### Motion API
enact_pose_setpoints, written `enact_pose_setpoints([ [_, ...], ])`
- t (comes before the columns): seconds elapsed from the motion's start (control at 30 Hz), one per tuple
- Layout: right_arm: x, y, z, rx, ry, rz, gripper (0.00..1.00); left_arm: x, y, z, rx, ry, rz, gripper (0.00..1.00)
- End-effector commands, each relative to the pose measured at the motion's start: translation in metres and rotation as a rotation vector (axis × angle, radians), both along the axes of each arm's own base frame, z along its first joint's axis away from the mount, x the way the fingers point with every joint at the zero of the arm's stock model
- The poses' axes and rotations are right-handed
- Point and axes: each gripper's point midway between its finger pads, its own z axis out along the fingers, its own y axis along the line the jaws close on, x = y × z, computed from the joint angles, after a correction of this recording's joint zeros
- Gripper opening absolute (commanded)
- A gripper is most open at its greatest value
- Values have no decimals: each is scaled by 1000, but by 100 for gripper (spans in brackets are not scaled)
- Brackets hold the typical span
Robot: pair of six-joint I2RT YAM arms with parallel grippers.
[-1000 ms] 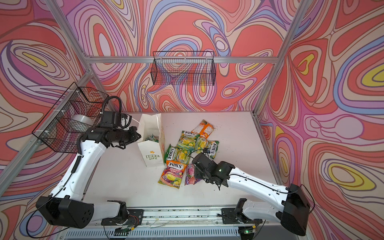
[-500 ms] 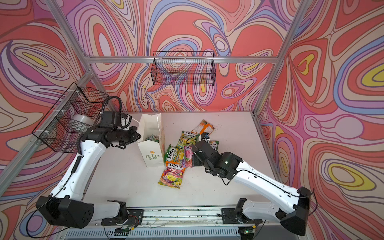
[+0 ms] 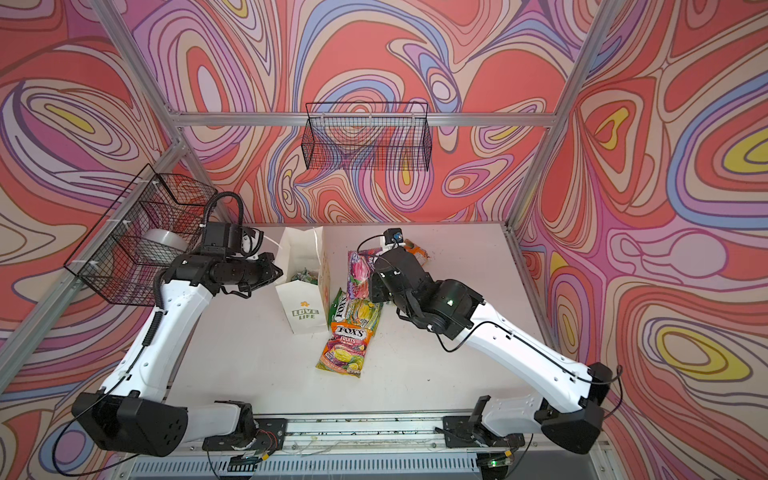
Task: Place the snacks into the paper bag
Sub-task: 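Lift the purple packet with the right gripper and carry it toward the bag, then lower the purple Berries packet into the bag opening with the right gripper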
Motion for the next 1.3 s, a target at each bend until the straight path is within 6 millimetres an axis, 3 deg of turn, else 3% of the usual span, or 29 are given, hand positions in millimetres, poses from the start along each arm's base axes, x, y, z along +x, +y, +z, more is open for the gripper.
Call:
enact_pose_setpoints([
  [0.0, 7, 16, 69, 113, -173, 55, 0, -1, -3, 8, -26, -31, -15, 0],
  [0.2, 14, 54, 119, 186, -263, 168, 0, -1, -4, 9, -30, -32, -19, 0],
  [0.5, 34, 107, 138, 230, -280, 259, 0, -1, -7, 9, -44, -30, -26, 0],
  [0.63, 49, 127, 124, 209, -241, 254, 0, -1, -7, 9, -44, -31, -26, 0],
  [0.67, 57, 137, 108, 185, -212, 252, 0, -1, -7, 9, -43, -32, -26, 0],
  [0.77, 67, 146, 85, 146, -170, 235, 0, -1, -7, 9, -41, -31, -25, 0],
  [1.03, 83, 151, 32, 24, -80, 182, 0, -1, -6, 9, -41, -33, -23, 0],
  [1.27, 88, 148, 2, -83, -34, 137, 0, -1, -6, 9, -41, -32, -21, 0],
])
